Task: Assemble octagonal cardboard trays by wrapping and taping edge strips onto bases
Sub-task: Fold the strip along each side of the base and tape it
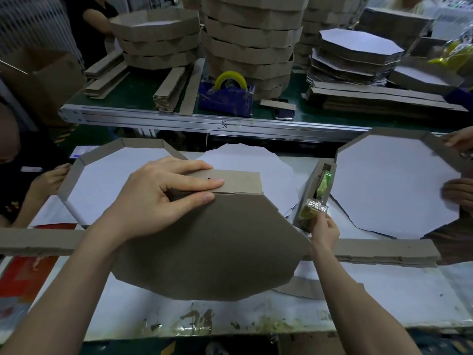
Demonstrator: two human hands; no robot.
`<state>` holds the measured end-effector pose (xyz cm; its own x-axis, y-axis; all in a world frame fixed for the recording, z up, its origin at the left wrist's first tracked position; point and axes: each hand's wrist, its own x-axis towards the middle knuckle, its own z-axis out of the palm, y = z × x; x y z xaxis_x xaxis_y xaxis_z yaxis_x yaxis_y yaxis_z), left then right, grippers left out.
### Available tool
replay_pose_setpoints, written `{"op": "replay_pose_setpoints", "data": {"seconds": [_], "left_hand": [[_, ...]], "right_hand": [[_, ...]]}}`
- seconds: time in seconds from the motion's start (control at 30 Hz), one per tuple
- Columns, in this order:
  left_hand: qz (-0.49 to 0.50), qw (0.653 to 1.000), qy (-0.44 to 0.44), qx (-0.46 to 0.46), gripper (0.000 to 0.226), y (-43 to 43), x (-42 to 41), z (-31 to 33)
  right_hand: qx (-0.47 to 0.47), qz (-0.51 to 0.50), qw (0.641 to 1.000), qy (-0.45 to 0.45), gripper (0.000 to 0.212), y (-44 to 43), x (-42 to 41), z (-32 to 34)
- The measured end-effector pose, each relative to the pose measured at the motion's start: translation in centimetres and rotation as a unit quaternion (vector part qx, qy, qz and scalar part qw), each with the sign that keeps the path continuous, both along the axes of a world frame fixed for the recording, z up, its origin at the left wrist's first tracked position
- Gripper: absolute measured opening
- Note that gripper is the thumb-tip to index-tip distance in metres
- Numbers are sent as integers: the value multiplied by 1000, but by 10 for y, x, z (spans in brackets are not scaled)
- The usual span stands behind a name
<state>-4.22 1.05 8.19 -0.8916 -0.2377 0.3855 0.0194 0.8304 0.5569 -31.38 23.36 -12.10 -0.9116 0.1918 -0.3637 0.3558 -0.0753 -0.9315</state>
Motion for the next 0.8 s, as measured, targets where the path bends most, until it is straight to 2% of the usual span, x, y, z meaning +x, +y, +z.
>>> {"op": "replay_pose_setpoints", "data": {"seconds": [0.1,0.27,0.47,0.57,0.7,0.8], "left_hand": [[1,1000,4,-4,36,0,1,-1],[3,1000,14,-4,35,0,2,-2],[1,1000,16,-8,34,-3,3,-5],[1,1000,16,-16,33,-5,2,-7],[-4,1000,18,-14,34,-7,3,-9],[-10,1000,15,-6,33,-6,6,-8]], "right_hand": [[77,30,996,37,19,5,6,-7],[79,33,995,40,8,15,8,-19],[134,64,988,41,8,31,-5,-14],[143,75,986,29,15,31,-7,-13],[156,62,986,9,5,28,-12,-10],[169,61,984,-1,5,24,-13,-7]]}}
